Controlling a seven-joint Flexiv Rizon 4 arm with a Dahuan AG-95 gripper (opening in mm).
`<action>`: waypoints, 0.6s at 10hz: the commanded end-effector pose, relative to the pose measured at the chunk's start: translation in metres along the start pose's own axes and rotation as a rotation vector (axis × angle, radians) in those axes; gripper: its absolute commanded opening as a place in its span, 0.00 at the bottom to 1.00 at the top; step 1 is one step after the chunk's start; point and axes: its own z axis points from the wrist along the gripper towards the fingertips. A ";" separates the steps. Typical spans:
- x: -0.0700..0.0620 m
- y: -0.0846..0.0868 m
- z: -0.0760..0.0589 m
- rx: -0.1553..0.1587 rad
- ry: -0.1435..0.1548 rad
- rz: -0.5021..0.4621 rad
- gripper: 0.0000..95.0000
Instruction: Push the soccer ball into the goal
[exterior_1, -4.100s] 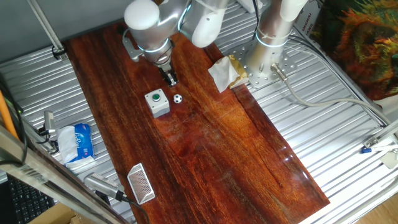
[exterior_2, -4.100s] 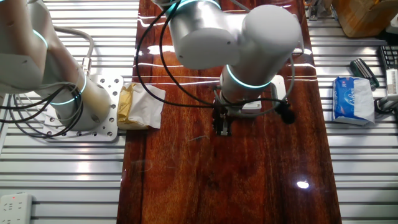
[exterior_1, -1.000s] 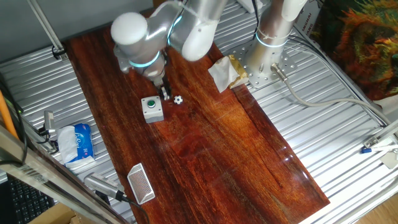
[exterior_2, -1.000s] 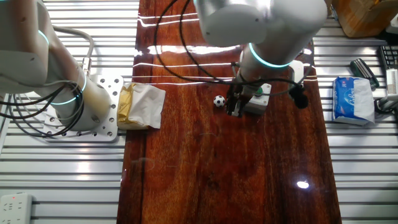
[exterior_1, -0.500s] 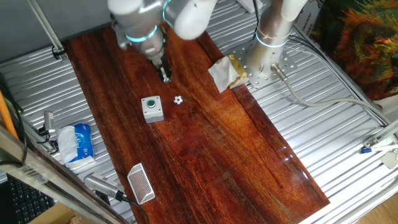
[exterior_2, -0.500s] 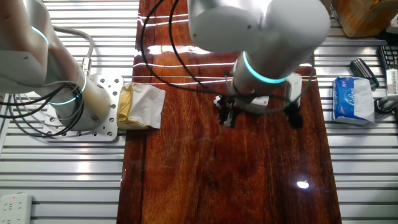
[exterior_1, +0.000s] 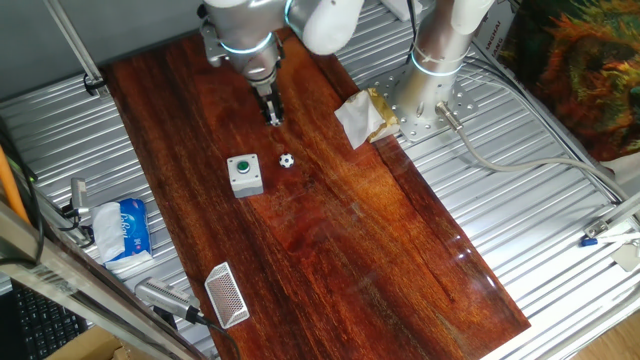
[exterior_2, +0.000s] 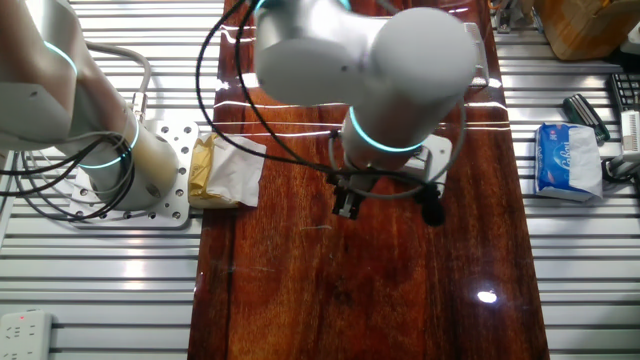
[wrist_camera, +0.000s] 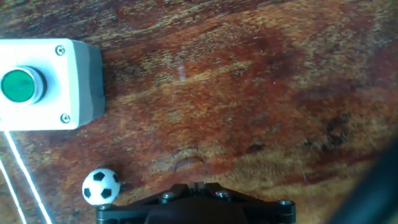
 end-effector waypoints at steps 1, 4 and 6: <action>0.000 0.000 -0.001 -0.003 0.026 -0.010 0.00; 0.000 0.000 0.000 0.000 0.025 -0.029 0.00; 0.000 0.000 0.000 0.001 0.032 -0.050 0.00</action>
